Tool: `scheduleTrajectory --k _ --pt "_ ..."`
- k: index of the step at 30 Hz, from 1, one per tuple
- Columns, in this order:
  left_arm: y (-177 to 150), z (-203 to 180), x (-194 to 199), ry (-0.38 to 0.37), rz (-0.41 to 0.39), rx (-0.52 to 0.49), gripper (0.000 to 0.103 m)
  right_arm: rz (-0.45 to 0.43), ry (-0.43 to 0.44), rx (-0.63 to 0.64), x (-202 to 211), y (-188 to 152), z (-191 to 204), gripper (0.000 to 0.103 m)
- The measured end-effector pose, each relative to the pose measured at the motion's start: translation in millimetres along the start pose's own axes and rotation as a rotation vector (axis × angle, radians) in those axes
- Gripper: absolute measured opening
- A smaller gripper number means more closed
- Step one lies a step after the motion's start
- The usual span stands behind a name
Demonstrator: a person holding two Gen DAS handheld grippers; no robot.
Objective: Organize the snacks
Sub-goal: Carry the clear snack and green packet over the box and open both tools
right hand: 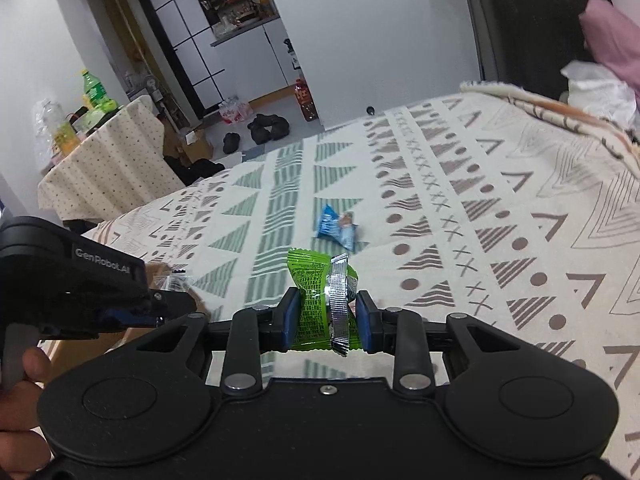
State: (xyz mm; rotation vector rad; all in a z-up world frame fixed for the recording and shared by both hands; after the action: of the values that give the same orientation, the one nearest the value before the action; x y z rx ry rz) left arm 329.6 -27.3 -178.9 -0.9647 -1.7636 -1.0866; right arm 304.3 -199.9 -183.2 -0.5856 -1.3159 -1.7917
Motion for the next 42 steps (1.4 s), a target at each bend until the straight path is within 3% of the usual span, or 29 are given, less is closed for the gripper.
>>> scheduleTrajectory --k 9,21,29,42 --pt "-0.8 39.6 39.7 -0.041 -0.062 0.045 0.016 -0.065 0.021 0.015 29.1 5.3 47.8 0.03" --pt "13.7 93.6 75.1 -0.077 -0.114 0.09 0.016 -0.062 0.047 0.05 27.9 6.0 100.5 0.03" --pt "29.0 131.4 74.0 -0.092 -0.124 0.145 0.017 -0.036 0.073 0.046 13.5 3.3 133.6 0.03" --pt "46.3 159.7 49.5 -0.094 -0.085 0.195 0.02 0.0 0.083 0.112 -15.5 12.5 184.4 0.03"
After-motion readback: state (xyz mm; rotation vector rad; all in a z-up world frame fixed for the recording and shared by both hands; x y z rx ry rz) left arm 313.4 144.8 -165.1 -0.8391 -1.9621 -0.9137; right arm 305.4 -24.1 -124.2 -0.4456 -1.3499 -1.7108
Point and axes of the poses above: each gripper's, at about its wrist camera, not at the fingertips, and x roughly against the way its jaws point, z to its left, y to its top, the point moved 6 cm from there along -x, roughly the way its jaws point, and after that the axes turned 10 degrees about z, right-handed, at the moved point
